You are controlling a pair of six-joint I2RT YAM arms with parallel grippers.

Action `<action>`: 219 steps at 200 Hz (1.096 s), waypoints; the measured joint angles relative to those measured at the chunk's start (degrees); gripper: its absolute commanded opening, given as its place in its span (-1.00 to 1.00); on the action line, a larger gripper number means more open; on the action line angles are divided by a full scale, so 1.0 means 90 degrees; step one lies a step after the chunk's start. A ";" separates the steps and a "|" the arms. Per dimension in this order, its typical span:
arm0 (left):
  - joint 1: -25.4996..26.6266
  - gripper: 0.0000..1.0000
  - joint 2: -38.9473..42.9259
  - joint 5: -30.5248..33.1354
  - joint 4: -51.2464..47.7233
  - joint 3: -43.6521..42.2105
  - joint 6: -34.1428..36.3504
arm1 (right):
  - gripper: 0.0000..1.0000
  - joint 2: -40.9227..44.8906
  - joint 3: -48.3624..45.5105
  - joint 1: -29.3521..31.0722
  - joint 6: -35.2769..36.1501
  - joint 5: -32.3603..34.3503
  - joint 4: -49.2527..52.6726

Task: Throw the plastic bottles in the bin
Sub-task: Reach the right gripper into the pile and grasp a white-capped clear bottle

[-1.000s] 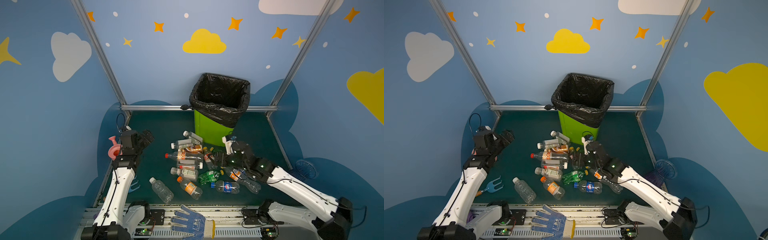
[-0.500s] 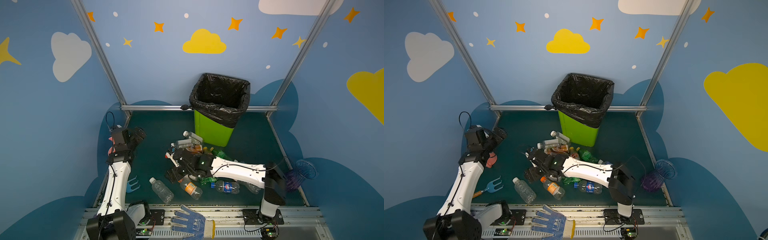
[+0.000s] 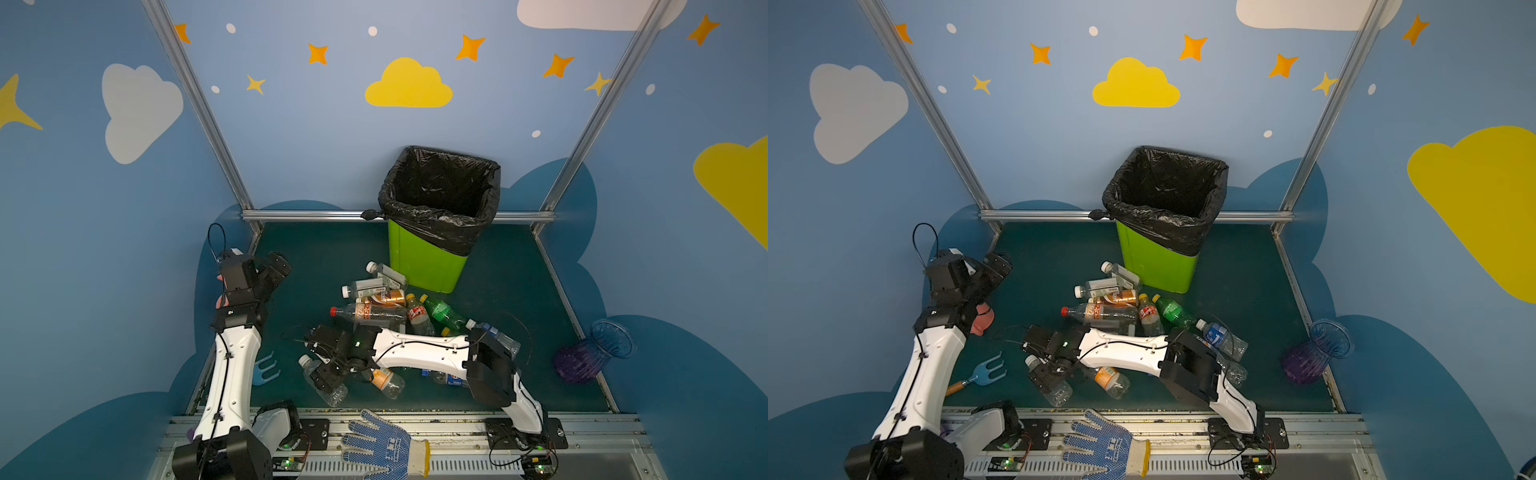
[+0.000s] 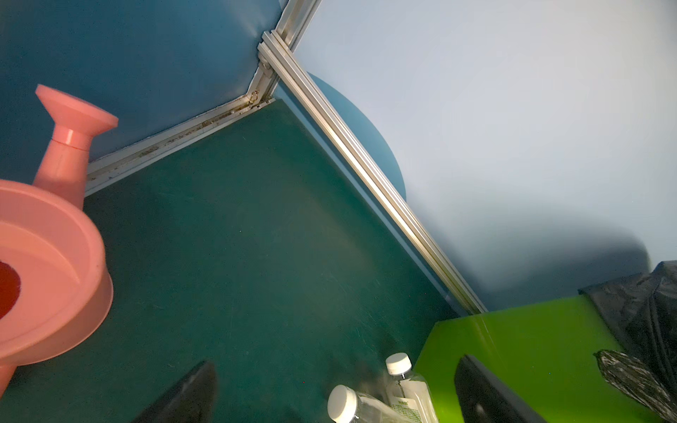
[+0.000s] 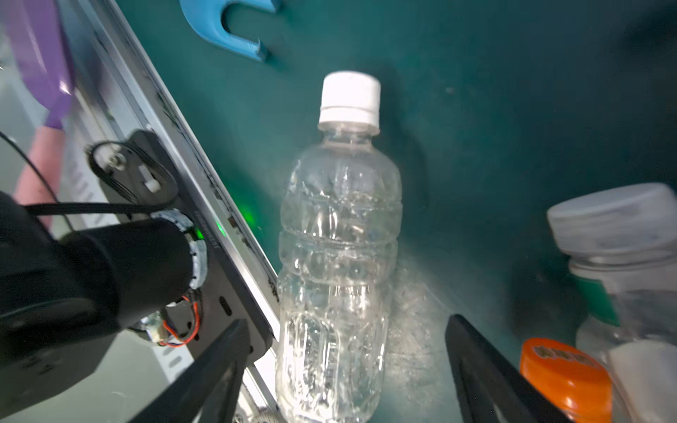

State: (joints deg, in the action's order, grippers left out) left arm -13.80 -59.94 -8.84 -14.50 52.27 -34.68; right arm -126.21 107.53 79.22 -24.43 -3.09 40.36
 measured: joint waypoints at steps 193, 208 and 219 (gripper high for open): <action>-0.0180 1.00 0.0119 0.0061 -0.0231 0.0000 0.0219 | -0.14 -0.1819 0.2548 -0.0236 0.0486 -0.0185 0.2149; -0.0228 1.00 0.0119 0.0058 -0.0236 0.0000 0.0236 | -0.18 -0.1280 0.1943 -0.0340 0.0546 -0.0141 0.1926; -0.0260 1.00 0.0119 0.0058 -0.0243 0.0000 0.0257 | -0.17 -0.0738 0.1472 -0.0471 0.0590 -0.0075 0.1710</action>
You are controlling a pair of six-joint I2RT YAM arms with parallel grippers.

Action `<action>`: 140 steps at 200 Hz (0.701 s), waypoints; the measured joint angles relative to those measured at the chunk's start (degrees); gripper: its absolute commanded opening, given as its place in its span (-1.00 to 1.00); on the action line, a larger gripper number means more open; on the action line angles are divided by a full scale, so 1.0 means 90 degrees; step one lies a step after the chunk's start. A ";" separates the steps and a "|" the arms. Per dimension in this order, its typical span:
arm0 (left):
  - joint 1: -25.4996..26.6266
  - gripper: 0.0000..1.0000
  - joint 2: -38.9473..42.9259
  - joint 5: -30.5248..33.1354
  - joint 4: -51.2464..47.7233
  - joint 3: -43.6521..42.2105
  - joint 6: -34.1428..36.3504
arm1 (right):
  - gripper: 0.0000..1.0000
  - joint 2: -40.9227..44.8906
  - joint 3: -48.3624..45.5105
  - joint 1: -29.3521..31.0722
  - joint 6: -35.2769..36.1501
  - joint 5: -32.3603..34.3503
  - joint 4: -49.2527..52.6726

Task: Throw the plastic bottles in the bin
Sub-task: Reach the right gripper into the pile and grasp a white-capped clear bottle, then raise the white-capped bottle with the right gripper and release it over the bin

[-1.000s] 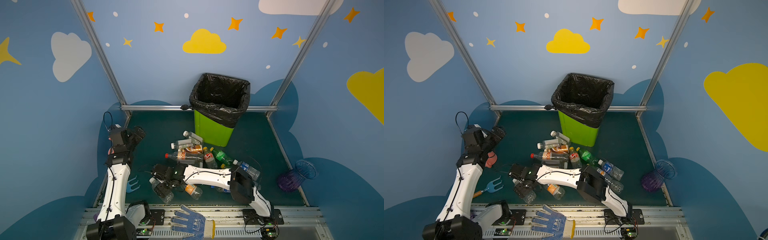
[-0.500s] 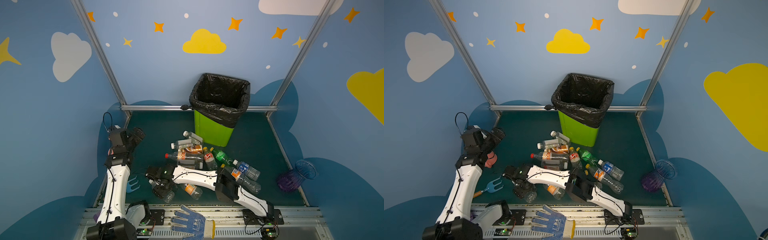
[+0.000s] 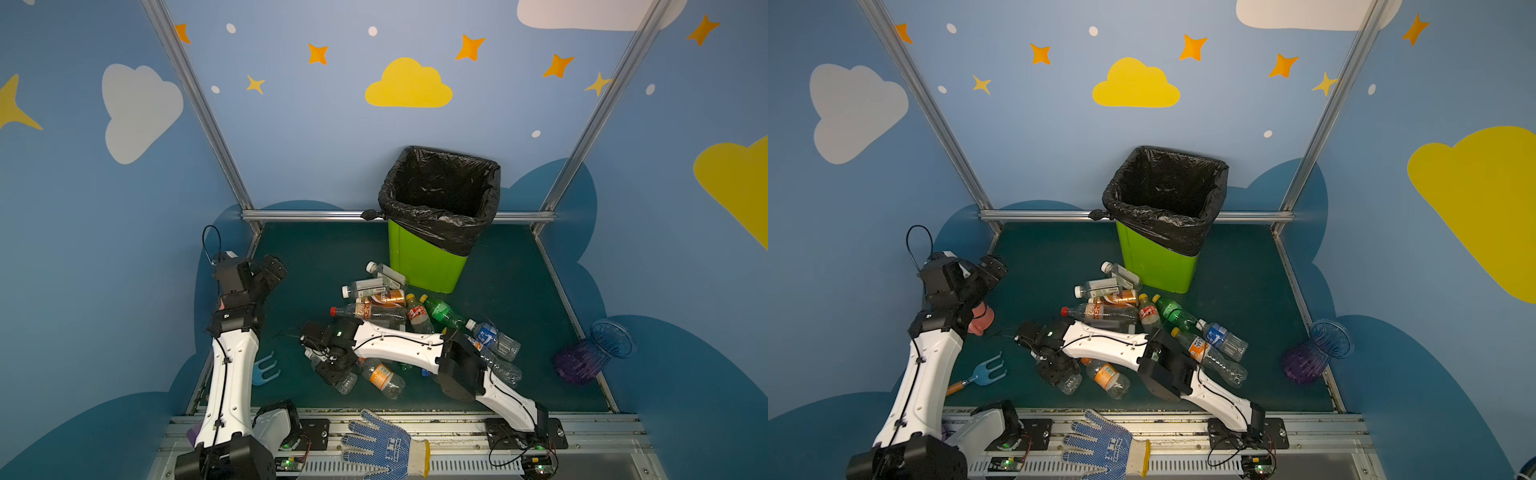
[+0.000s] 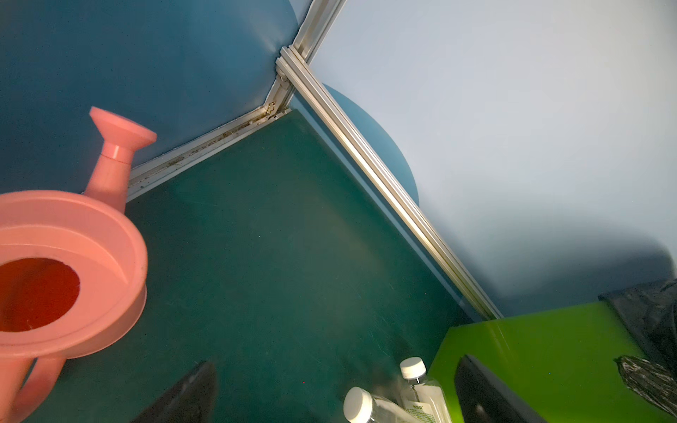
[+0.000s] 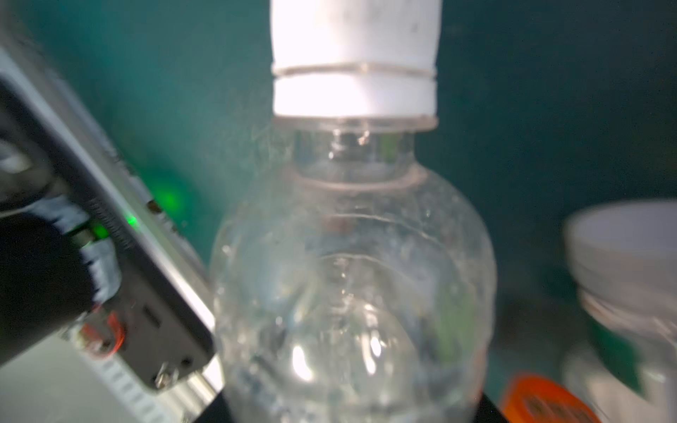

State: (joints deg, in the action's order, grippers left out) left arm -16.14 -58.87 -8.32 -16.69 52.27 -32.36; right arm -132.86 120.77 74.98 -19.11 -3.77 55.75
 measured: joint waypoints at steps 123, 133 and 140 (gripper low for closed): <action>0.0670 1.00 -0.0165 -0.0092 0.0049 -0.0930 -0.0124 | -0.09 0.8165 -0.1741 -0.1105 0.4031 0.3546 -0.3874; 0.0935 1.00 -0.0165 0.0032 0.0049 -0.0930 -0.0124 | -0.06 0.8429 -0.1719 -0.1207 0.4422 0.3713 -0.4299; 0.1107 1.00 -0.0165 0.0126 0.0056 -0.0930 -0.0124 | -0.06 0.8463 -0.1647 -0.1382 0.4609 0.3791 -0.4481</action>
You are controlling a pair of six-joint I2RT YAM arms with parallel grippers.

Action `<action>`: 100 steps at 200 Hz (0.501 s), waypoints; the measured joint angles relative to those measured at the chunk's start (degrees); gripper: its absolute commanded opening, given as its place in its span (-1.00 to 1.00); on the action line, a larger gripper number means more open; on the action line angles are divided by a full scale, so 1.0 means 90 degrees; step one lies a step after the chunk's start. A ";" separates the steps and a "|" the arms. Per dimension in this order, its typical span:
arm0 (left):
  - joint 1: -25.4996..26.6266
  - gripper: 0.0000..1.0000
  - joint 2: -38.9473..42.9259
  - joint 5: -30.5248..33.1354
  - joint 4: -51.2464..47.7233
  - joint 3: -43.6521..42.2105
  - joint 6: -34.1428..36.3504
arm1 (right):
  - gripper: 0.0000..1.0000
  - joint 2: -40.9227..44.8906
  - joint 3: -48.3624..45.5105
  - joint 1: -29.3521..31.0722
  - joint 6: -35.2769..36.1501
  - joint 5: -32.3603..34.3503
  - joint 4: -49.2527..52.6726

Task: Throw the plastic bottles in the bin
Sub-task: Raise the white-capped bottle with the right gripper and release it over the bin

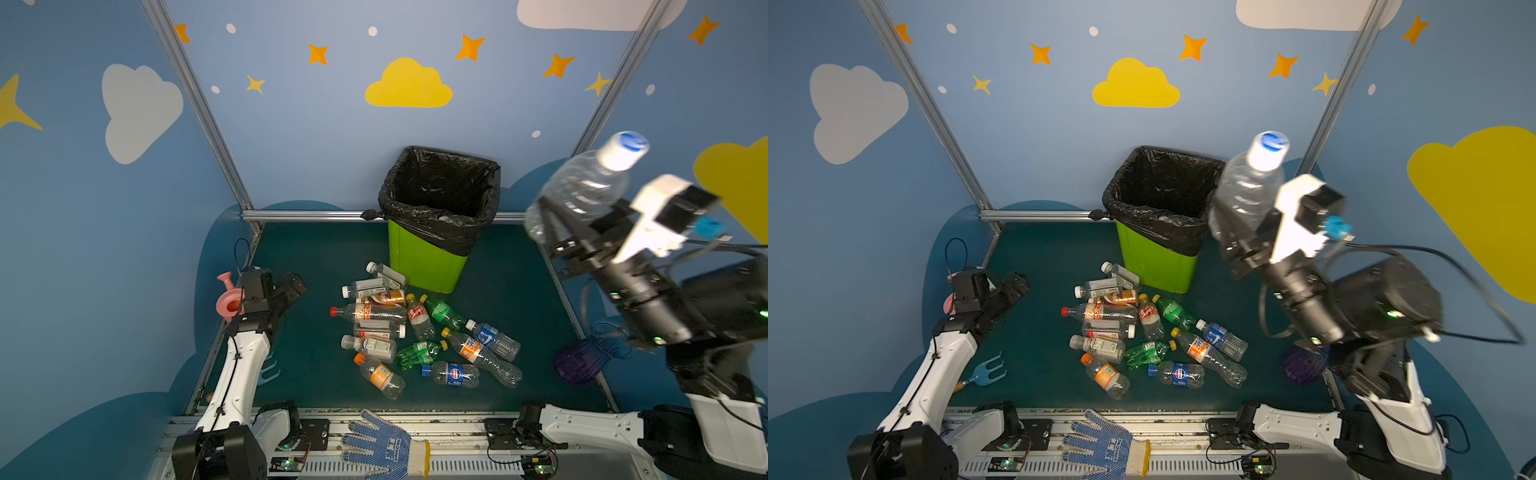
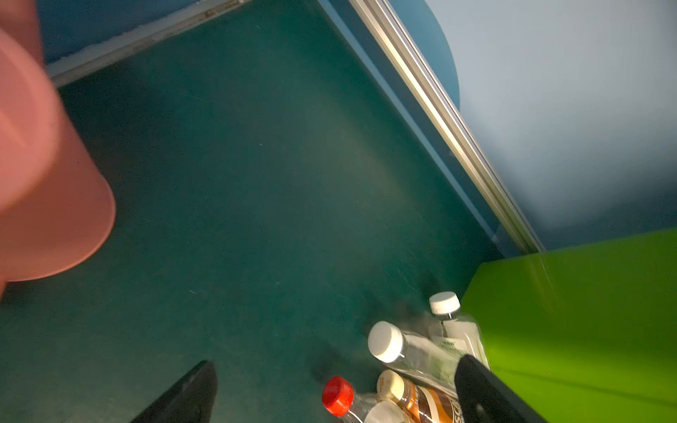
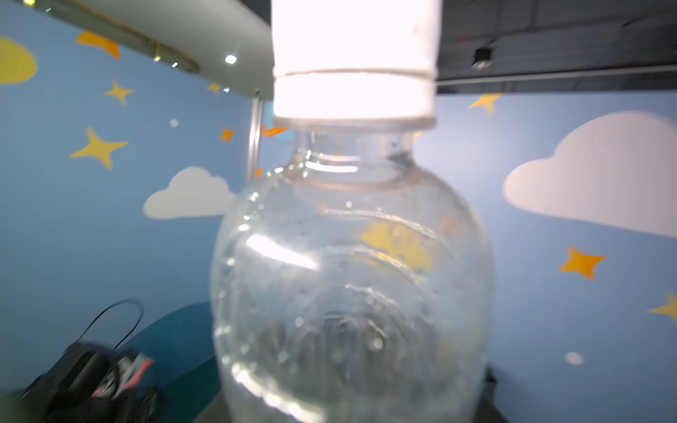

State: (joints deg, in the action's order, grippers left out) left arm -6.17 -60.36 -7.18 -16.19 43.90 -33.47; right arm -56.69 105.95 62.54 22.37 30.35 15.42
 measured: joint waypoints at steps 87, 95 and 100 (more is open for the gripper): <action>0.0821 1.00 0.0202 0.0617 -0.0194 0.0007 -0.0109 | 0.96 -0.5518 0.4000 -0.3937 -0.2067 -0.2659 0.3342; 0.0826 1.00 0.0306 0.0665 -0.0272 0.0024 -0.0090 | 0.96 -0.5501 0.3665 -0.4039 -0.2152 -0.2662 0.3436; 0.0833 1.00 0.0396 0.0704 -0.0333 0.0041 -0.0073 | 0.96 -0.5377 0.3424 -0.4082 -0.2188 -0.2654 0.3427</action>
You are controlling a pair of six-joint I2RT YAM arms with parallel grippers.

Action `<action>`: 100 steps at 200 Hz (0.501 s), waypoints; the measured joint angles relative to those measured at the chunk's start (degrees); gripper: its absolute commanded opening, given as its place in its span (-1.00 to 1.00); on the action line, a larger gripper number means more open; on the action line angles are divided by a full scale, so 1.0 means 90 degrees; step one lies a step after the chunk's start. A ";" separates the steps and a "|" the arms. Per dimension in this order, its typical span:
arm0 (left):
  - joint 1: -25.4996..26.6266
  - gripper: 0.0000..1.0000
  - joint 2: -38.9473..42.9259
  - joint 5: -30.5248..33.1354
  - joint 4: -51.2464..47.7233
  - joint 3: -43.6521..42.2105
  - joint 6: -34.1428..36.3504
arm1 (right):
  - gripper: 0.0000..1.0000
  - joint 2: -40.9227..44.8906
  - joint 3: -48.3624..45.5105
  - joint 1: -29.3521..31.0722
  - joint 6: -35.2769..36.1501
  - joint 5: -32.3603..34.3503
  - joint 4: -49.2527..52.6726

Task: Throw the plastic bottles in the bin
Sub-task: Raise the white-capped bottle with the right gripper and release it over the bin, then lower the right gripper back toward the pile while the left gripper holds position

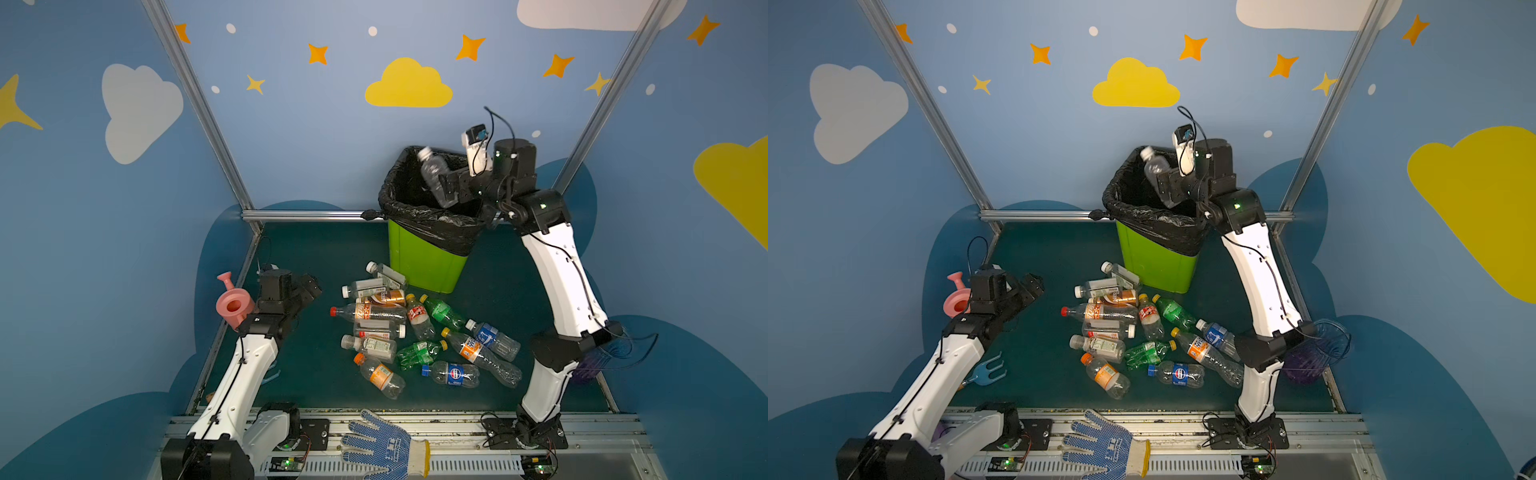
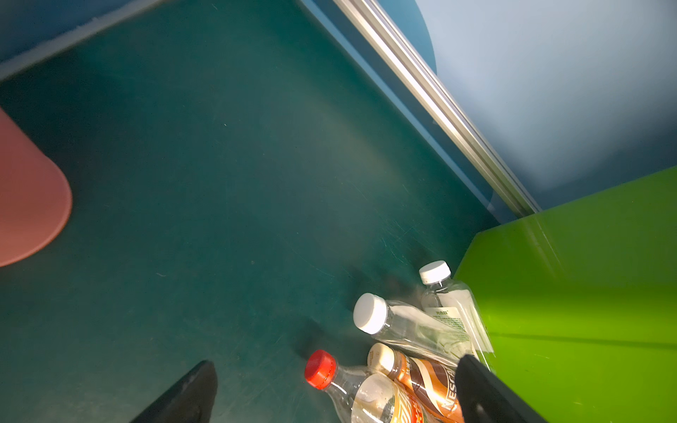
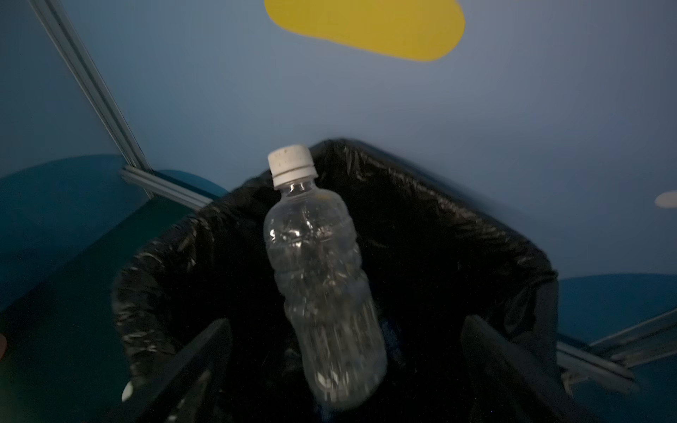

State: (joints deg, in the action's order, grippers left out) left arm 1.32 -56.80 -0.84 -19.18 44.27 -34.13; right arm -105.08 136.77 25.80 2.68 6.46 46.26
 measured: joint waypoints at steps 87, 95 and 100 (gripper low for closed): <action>0.0792 1.00 0.0894 0.0690 -0.0342 0.0214 0.0250 | 0.96 0.5365 -0.3118 -0.0639 -0.0614 0.0517 -0.1467; 0.0935 1.00 0.0899 0.0765 -0.0406 0.0214 0.0253 | 0.96 0.5566 -0.3655 -0.0758 -0.0775 0.0508 -0.1506; 0.1035 1.00 0.0908 0.0818 -0.0449 0.0214 0.0243 | 0.96 0.5656 -0.4048 -0.0860 -0.0923 0.0481 -0.1498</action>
State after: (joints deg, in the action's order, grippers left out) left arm 10.63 -48.62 6.52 -23.22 46.19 -31.94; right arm -54.17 100.33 18.06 -5.63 10.79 32.77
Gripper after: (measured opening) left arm 0.998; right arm 0.980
